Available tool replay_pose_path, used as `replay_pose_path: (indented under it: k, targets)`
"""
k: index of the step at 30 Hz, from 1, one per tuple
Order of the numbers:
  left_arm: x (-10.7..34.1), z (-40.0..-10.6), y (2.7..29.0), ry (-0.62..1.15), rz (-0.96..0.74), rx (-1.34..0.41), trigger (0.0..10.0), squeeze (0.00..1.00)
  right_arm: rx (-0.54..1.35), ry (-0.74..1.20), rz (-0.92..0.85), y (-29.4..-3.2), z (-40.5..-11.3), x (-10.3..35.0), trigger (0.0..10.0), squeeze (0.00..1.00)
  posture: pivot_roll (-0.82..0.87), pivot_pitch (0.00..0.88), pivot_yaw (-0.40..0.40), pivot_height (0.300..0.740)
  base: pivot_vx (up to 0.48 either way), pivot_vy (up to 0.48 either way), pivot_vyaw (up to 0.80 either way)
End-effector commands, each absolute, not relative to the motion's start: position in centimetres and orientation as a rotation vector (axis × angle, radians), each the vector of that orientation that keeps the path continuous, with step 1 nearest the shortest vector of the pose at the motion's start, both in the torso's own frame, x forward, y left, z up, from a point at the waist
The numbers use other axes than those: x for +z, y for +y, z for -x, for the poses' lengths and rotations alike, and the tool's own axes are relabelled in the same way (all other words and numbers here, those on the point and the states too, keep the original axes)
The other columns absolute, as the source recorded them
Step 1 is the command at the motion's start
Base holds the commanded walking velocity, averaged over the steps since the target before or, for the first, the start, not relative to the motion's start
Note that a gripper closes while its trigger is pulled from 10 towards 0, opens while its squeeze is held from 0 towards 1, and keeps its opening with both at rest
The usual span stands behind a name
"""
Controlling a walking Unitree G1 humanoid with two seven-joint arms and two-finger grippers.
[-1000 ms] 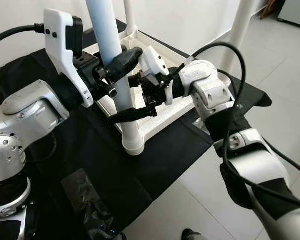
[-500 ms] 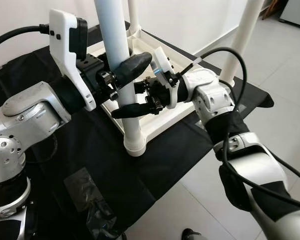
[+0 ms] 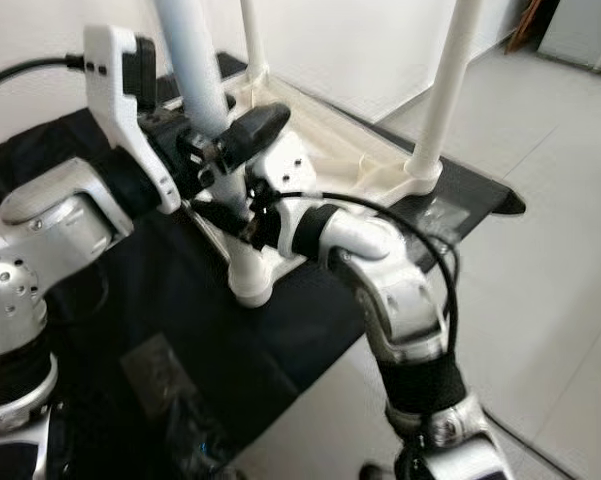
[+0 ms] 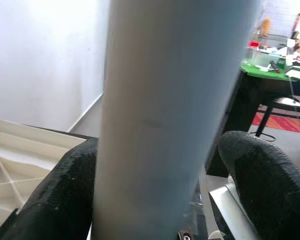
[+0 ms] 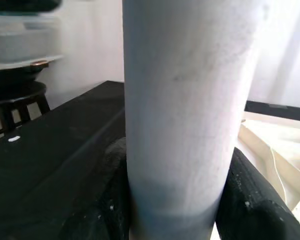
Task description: Building children table
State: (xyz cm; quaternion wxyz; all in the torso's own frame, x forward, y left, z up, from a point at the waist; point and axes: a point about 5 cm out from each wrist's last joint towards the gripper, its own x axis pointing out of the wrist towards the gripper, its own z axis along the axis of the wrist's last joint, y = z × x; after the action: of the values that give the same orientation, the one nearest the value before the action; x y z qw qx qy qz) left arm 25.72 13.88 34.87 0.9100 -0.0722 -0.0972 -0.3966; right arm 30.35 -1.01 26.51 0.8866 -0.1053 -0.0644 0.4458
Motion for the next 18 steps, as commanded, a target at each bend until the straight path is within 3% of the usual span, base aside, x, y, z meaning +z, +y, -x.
replay_pose_path:
  k: [1,8,9,10,11,18]
  targets:
    - [34.3,-25.5,13.2,-0.177,0.140,-0.864,10.0,0.00,0.908,0.065,0.183,-0.3,-30.3,22.0,0.0,0.00,0.07,0.218,0.050,0.740,0.000,0.000,0.00]
    - [34.6,-25.7,13.0,-0.188,0.134,-0.858,10.0,0.00,0.897,0.054,0.176,0.0,-30.6,22.5,0.0,0.00,0.08,0.202,0.045,0.740,0.000,0.000,0.00]
    - [34.6,-25.8,13.4,-0.190,0.142,-0.826,0.0,0.00,0.894,0.054,0.167,0.2,-30.4,23.1,0.0,0.00,0.08,0.201,0.044,0.740,0.000,0.000,0.00]
    - [34.5,-25.8,13.5,-0.189,0.149,-0.813,0.0,0.00,0.894,0.053,0.166,0.2,-30.2,23.3,0.0,0.00,0.08,0.201,0.044,0.740,0.000,0.000,0.00]
    - [34.4,-25.8,13.6,-0.188,0.149,-0.809,0.0,0.00,0.889,0.051,0.168,0.2,-30.1,23.6,10.0,0.00,0.08,0.202,0.043,0.740,0.000,0.000,0.00]
    - [34.5,-25.8,13.5,-0.192,0.148,-0.812,0.0,0.00,0.950,-0.009,0.105,0.3,-30.1,25.7,10.0,0.00,0.08,0.203,0.041,0.740,0.000,0.000,0.00]
